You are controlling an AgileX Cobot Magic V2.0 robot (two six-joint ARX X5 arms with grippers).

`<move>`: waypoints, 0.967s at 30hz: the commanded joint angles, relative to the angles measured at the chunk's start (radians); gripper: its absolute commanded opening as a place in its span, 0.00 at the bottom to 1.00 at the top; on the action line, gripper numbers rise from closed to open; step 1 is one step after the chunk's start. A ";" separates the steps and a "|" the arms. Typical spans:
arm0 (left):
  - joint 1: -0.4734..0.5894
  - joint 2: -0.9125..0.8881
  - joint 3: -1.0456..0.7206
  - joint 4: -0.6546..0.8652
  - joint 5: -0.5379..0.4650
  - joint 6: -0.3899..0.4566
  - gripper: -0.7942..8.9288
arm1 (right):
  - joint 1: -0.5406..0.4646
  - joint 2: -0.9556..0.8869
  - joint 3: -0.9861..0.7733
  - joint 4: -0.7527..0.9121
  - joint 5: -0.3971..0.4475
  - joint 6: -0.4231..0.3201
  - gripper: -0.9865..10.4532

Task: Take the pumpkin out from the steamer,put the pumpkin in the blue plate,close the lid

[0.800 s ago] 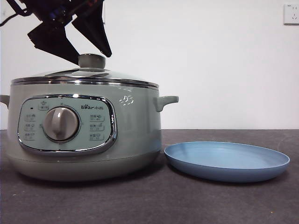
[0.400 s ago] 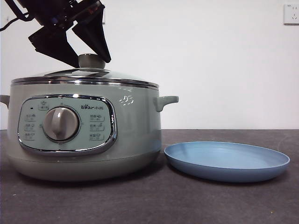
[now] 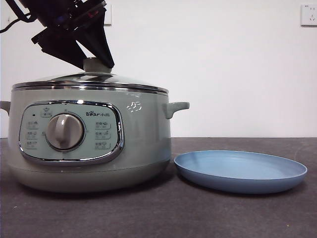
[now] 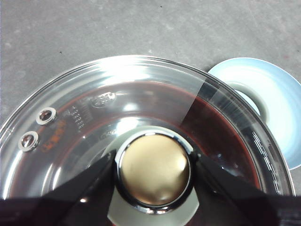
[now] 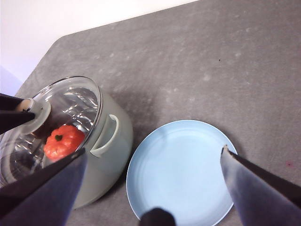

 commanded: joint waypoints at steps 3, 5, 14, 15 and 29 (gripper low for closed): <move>-0.002 0.000 0.000 0.015 -0.003 0.004 0.07 | 0.002 0.001 0.002 0.004 0.007 0.003 0.50; -0.001 -0.011 0.003 0.019 -0.005 0.003 0.07 | 0.002 0.003 0.002 0.003 0.006 0.003 0.50; -0.001 -0.106 0.066 0.013 -0.056 0.001 0.07 | 0.003 0.011 0.002 0.025 -0.002 0.003 0.50; -0.001 -0.121 0.070 0.014 -0.056 0.001 0.07 | 0.003 0.013 0.002 0.029 -0.002 0.003 0.50; -0.001 -0.428 0.079 -0.072 -0.350 0.005 0.07 | 0.211 0.191 0.013 0.243 -0.001 0.033 0.51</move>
